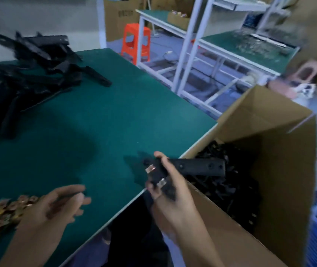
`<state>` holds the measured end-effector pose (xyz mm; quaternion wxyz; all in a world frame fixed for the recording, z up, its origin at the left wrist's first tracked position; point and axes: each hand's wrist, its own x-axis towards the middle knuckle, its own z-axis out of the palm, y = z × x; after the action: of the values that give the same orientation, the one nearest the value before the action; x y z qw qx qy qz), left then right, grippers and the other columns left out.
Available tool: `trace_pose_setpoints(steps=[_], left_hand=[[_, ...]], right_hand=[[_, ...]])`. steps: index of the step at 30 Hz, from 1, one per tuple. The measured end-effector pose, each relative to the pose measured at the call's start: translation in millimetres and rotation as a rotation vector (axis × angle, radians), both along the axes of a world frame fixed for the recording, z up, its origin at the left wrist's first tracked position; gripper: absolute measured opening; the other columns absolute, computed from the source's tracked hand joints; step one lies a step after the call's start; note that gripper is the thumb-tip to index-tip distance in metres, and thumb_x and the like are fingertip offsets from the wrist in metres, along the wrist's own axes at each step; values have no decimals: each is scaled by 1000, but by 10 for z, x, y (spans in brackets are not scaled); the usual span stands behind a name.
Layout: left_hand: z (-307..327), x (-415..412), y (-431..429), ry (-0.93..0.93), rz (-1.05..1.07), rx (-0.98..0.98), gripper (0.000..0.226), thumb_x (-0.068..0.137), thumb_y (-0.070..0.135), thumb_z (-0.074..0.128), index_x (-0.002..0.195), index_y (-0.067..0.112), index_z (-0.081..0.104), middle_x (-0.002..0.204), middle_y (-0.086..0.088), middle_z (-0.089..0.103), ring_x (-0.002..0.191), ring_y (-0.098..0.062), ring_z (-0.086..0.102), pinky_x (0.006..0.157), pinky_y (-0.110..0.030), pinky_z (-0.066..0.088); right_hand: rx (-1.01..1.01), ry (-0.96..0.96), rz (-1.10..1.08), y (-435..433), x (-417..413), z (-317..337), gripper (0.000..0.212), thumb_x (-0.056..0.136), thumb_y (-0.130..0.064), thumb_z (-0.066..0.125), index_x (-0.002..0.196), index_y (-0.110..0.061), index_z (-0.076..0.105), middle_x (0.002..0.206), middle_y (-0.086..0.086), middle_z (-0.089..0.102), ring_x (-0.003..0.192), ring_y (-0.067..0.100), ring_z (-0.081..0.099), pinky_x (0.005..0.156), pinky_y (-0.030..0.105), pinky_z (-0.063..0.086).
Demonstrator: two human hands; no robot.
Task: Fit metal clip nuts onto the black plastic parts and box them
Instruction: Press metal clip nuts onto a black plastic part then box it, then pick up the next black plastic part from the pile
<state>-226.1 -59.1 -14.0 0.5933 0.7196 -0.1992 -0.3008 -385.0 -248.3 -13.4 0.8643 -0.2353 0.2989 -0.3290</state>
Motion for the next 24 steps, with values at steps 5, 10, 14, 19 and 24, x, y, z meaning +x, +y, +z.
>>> trace_pose_setpoints(steps=[5,10,14,19,24], left_hand=[[-53,68,-56,-20,29,27,23,96,15,57,95,31,74,85,5,78,63,0,68,57,-10,54],[79,-4,-29,-1,117,18,28,76,47,64,100,38,74,89,1,78,74,-7,73,72,-32,60],[167,-8,29,56,161,27,18,92,23,65,89,36,76,86,0,78,78,-11,74,68,-23,56],[297,93,257,72,296,56,15,96,9,61,93,15,75,85,-1,78,79,-14,72,72,-29,58],[384,217,405,112,405,68,15,94,5,63,92,11,76,83,-6,78,82,-20,73,93,-45,53]], right_hand=[[312,-83,-533,-803,-788,-8,56,100,-57,48,116,-5,59,92,7,61,69,15,53,66,23,41],[221,60,-483,-752,-815,-213,60,102,-55,45,137,-7,49,109,8,64,71,19,54,66,30,41],[-126,314,-199,-562,-199,-75,34,102,-45,50,111,-16,65,78,-1,63,61,12,52,59,27,35],[-788,567,15,-371,559,188,12,99,-13,62,100,-22,70,87,5,70,72,12,63,57,22,53],[-1220,598,397,-546,1517,399,20,93,-25,72,112,-32,67,107,-12,69,89,-2,62,78,7,44]])
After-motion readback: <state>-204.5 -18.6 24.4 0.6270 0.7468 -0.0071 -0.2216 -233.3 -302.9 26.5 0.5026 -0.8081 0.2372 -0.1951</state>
